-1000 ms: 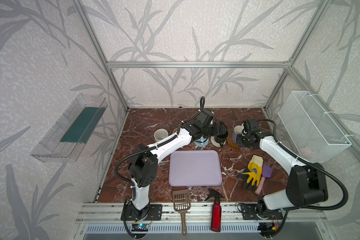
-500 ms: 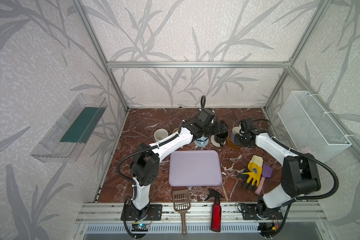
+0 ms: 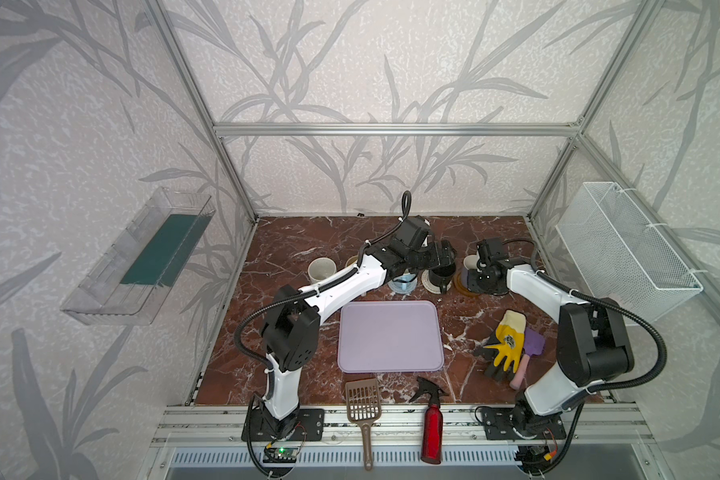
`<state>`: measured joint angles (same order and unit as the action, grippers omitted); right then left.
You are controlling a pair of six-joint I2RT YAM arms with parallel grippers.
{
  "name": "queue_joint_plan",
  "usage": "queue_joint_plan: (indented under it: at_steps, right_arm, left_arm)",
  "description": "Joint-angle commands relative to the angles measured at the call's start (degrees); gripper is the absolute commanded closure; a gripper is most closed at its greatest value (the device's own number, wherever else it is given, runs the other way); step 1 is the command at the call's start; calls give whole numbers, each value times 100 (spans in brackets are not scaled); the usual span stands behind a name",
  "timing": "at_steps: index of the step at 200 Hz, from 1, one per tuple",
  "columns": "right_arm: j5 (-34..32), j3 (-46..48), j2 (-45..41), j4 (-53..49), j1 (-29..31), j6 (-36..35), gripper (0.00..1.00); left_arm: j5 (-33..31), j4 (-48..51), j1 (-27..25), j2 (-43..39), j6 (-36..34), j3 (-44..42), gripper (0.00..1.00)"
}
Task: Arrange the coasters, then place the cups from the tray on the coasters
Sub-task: 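Lower the lavender mug onto the brown wooden coaster beside the black mug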
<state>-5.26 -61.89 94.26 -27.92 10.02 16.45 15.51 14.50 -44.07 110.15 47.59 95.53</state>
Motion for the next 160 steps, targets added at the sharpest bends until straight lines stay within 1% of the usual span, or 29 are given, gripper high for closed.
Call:
queue_joint_plan:
  at_steps: [1,20,44,84,103,160]
  right_arm:
    - [-49,163,-89,351,-35,26,100]
    - [-19,311,-151,360,-34,36,100]
    - [20,502,-281,420,-35,68,95]
    - [85,636,-395,475,-27,91,81]
    - [102,625,-382,458,-27,87,76]
    - [105,635,-439,427,-25,87,66]
  left_arm:
    - [-14,-153,22,29,31,19,1]
    - [-6,-172,22,31,35,1,1]
    - [23,-292,20,-1,106,-96,1]
    - [21,-343,22,-70,132,-149,1]
    - [18,-330,20,-89,132,-150,1]
    - [10,-333,13,-134,129,-191,1]
